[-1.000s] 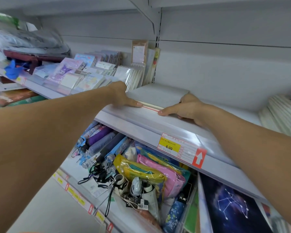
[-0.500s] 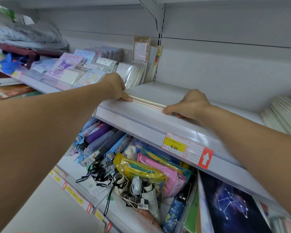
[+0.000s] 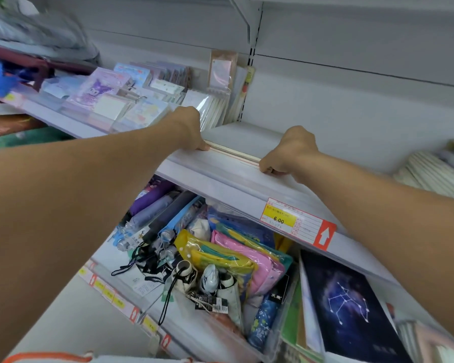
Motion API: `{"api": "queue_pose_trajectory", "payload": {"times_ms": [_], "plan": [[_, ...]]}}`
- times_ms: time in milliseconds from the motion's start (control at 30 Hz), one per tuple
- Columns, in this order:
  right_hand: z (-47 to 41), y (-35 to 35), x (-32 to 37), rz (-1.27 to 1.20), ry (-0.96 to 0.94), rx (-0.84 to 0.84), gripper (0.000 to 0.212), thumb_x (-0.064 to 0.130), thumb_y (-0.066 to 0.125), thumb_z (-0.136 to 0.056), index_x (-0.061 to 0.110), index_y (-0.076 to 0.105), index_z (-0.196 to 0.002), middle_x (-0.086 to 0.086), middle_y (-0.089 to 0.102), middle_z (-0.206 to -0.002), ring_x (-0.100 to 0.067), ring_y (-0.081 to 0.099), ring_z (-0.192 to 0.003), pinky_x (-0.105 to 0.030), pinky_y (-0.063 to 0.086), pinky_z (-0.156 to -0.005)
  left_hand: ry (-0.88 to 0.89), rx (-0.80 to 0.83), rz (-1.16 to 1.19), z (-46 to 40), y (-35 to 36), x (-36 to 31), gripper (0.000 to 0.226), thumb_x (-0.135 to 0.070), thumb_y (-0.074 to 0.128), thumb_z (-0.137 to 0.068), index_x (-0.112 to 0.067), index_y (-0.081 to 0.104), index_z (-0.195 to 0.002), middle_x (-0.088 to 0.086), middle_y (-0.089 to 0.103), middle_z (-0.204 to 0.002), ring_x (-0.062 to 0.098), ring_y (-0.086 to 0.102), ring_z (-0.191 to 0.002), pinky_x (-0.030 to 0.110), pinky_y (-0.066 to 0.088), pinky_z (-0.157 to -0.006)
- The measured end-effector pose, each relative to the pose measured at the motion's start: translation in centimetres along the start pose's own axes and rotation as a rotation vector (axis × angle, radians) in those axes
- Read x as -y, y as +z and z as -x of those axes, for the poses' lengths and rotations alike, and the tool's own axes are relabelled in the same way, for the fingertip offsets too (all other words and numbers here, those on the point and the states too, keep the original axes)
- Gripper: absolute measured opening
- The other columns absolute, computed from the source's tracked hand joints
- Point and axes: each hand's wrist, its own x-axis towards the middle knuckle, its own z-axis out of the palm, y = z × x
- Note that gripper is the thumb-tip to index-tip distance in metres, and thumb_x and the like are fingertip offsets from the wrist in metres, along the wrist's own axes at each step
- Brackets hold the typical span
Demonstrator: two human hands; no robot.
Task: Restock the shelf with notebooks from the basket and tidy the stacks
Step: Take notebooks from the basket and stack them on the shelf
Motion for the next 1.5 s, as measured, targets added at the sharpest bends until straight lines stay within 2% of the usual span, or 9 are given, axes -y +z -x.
{"api": "queue_pose_trajectory", "payload": {"times_ms": [200,300,467,567,833,1067,1233,1400,1500], "plan": [[7.3,-1.2,1.0,-0.018,-0.361,-0.295,0.019,0.023,0.070,-0.082,0.007,0.064,-0.091,-0.006,0.064,-0.090,-0.030,0.065,-0.093,-0.031,0.047,-0.070,0.026,-0.238,0.452,9.2,-3.7,2.3,0.059,-0.041,0.075,-0.081,-0.013,0.054,-0.129,0.003,0.065,-0.113,0.021,0.061,-0.103,0.032,0.048,-0.091],[17.3,3.3,1.4,-0.496,-0.625,-0.337,0.022,0.034,0.060,-0.087,0.015,0.070,-0.083,0.003,0.069,-0.075,-0.016,0.064,-0.068,-0.031,0.051,-0.068,0.011,-0.316,0.544,19.5,-1.9,5.6,0.026,-0.033,0.069,-0.085,-0.015,0.067,-0.103,-0.001,0.070,-0.085,0.012,0.064,-0.075,0.027,0.053,-0.072],[31.7,19.0,-2.0,-0.244,-0.007,0.918,0.044,0.057,0.070,-0.079,0.018,0.053,-0.075,-0.004,0.057,-0.068,-0.028,0.060,-0.057,-0.033,0.053,-0.057,-0.322,0.737,0.191,35.5,3.7,14.4,0.024,-0.028,0.059,-0.093,-0.009,0.069,-0.101,0.009,0.074,-0.095,0.021,0.068,-0.076,0.030,0.056,-0.064],[37.1,24.8,-5.2,-0.179,0.119,0.951,0.046,0.051,0.081,-0.072,0.017,0.059,-0.092,0.001,0.064,-0.093,-0.025,0.068,-0.086,-0.033,0.055,-0.068,-0.476,1.154,-0.094,40.0,4.3,17.1,0.042,-0.047,0.055,-0.093,-0.010,0.062,-0.114,-0.004,0.067,-0.096,0.018,0.065,-0.088,0.035,0.057,-0.080],[38.2,26.6,-4.6,-0.379,0.179,0.856,0.022,0.020,0.079,-0.082,0.008,0.067,-0.096,-0.012,0.072,-0.106,-0.030,0.070,-0.093,-0.043,0.060,-0.078,-0.250,1.022,-0.163,41.6,6.2,19.0,0.057,-0.062,0.046,-0.091,-0.022,0.053,-0.131,0.001,0.065,-0.110,0.017,0.061,-0.097,0.032,0.046,-0.097],[29.6,15.9,-1.7,-0.904,0.138,0.803,0.019,0.000,0.069,-0.087,0.010,0.059,-0.099,-0.012,0.073,-0.097,-0.020,0.071,-0.071,-0.031,0.059,-0.060,-0.660,0.797,0.356,39.5,2.0,18.9,0.099,-0.079,0.057,-0.069,-0.008,0.048,-0.136,0.006,0.055,-0.134,0.030,0.061,-0.111,0.039,0.056,-0.088],[23.7,4.4,1.5,-1.125,-0.101,0.490,0.026,0.005,0.068,-0.090,0.012,0.052,-0.109,-0.012,0.071,-0.106,-0.021,0.071,-0.075,-0.042,0.058,-0.067,-0.540,0.438,1.348,36.6,-1.9,13.8,0.040,-0.028,0.064,-0.087,-0.014,0.061,-0.124,0.004,0.075,-0.098,0.016,0.073,-0.073,0.021,0.055,-0.044],[22.9,-2.4,1.3,-1.240,-0.171,0.730,0.029,0.010,0.052,-0.101,0.024,0.050,-0.127,-0.007,0.073,-0.112,-0.031,0.074,-0.076,-0.042,0.062,-0.055,-0.205,-0.035,1.369,31.8,-5.8,7.2,0.025,-0.016,0.050,-0.101,-0.016,0.054,-0.125,0.003,0.071,-0.095,0.015,0.066,-0.059,0.018,0.037,-0.034],[22.3,-3.1,0.8,-1.393,-0.098,0.547,0.028,0.005,0.051,-0.101,0.020,0.052,-0.124,-0.004,0.073,-0.097,-0.021,0.067,-0.050,-0.023,0.053,-0.041,-0.164,-0.134,1.389,27.8,-7.7,4.6,0.031,-0.021,0.056,-0.098,-0.012,0.056,-0.128,0.005,0.070,-0.104,0.009,0.064,-0.061,0.018,0.051,-0.049]]}}
